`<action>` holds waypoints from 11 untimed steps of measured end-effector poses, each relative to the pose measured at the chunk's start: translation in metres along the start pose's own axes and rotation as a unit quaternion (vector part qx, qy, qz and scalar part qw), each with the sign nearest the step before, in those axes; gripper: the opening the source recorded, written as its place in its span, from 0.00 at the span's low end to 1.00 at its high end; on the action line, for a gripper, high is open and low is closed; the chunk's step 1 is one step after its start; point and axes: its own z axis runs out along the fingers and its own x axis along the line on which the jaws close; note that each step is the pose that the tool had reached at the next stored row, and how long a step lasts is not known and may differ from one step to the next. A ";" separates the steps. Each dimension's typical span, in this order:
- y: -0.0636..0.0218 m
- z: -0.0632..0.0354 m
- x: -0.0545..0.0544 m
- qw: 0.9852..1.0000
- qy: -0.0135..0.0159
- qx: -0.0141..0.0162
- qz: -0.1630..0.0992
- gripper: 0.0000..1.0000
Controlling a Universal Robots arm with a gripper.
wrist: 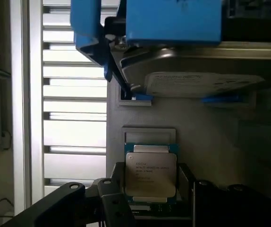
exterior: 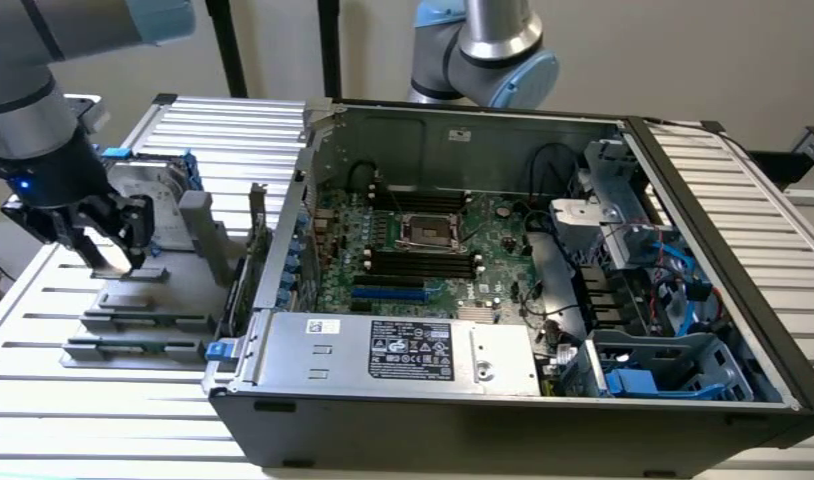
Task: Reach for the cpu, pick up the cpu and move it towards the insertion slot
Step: 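Pick up the cpu and move it towards the insertion slot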
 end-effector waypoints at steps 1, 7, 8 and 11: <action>-0.0003 -0.0045 0.000 1.000 0.000 0.000 0.000 0.55; -0.0021 -0.0318 0.000 1.000 0.000 0.000 0.000 0.55; -0.0024 -0.0363 0.000 1.000 0.000 0.000 0.000 0.55; -0.0028 -0.0498 -0.002 1.000 0.000 0.000 0.000 0.55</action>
